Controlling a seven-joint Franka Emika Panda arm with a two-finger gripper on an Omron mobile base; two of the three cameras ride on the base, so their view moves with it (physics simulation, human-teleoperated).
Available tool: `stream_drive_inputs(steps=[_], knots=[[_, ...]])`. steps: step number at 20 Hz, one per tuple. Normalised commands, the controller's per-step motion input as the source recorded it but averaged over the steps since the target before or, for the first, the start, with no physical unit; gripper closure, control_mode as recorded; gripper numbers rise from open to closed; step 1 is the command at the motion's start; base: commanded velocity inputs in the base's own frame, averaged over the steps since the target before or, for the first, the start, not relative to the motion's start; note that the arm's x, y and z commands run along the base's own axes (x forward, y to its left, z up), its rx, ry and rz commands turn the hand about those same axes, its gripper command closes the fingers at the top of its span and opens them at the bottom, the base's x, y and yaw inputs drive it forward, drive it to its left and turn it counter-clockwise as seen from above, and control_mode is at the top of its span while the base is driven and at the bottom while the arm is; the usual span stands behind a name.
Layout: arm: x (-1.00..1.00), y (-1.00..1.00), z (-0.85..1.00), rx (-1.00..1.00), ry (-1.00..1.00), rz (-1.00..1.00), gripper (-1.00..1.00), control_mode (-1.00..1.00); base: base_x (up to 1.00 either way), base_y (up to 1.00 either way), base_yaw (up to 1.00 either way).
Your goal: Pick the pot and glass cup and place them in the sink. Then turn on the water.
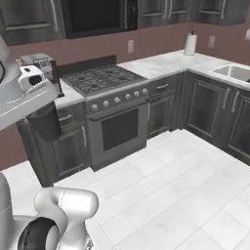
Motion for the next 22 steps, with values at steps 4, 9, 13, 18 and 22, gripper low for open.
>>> stream_drive_inputs(steps=[4,9,13,18,22], knots=[[0.0,0.0,0.0,0.0,0.0,0.0,1.0,1.0,0.1,0.0,-0.86],[0.0,0.0,0.0,0.0,0.0,0.0,1.0,1.0,0.26,0.0,-0.8],[0.0,0.0,0.0,0.0,0.0,0.0,1.0,1.0,0.55,0.0,-0.68],[0.0,0.0,0.0,0.0,0.0,0.0,1.0,1.0,0.75,0.0,-0.51],[0.0,0.0,0.0,0.0,0.0,0.0,1.0,1.0,0.91,0.02,-0.25]])
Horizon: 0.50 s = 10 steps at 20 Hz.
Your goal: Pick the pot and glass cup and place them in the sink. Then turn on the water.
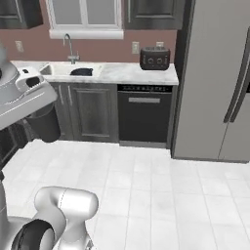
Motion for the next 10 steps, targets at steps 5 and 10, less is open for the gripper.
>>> stream_drive_inputs(steps=[5,10], knots=[[0.0,0.0,0.0,0.0,0.0,0.0,1.0,1.0,0.99,0.0,-0.12],[0.0,0.0,0.0,0.0,0.0,0.0,1.0,1.0,0.81,0.0,-0.22]])
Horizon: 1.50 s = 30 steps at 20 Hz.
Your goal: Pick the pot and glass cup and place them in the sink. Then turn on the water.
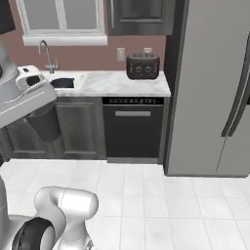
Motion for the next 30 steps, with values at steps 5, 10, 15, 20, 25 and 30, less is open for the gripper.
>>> stream_drive_inputs(steps=[5,10,15,20,25,30], knots=[[0.0,0.0,0.0,0.0,0.0,0.0,1.0,1.0,0.6,0.08,-0.34],[0.0,0.0,0.0,0.0,0.0,0.0,1.0,1.0,0.5,0.01,-0.12],[0.0,0.0,0.0,0.0,0.0,0.0,1.0,1.0,0.61,0.13,0.2],[0.0,0.0,0.0,0.0,0.0,0.0,1.0,1.0,0.67,0.17,0.45],[0.0,0.0,0.0,0.0,0.0,0.0,1.0,1.0,0.71,0.23,0.41],[0.0,0.0,0.0,0.0,0.0,0.0,1.0,1.0,0.61,0.3,0.08]])
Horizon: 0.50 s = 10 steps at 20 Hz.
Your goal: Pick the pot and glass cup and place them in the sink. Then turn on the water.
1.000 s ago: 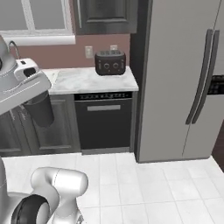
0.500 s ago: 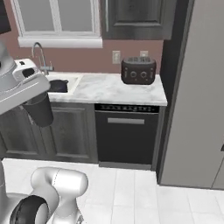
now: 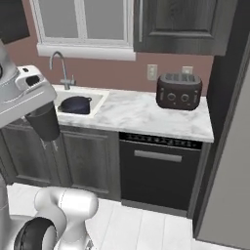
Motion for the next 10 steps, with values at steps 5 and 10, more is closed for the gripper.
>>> stream_drive_inputs(steps=[5,10], knots=[[0.0,0.0,0.0,0.0,0.0,0.0,1.0,1.0,0.65,0.66,-0.01],[0.0,0.0,0.0,0.0,0.0,0.0,1.0,1.0,0.53,1.0,-0.08]])
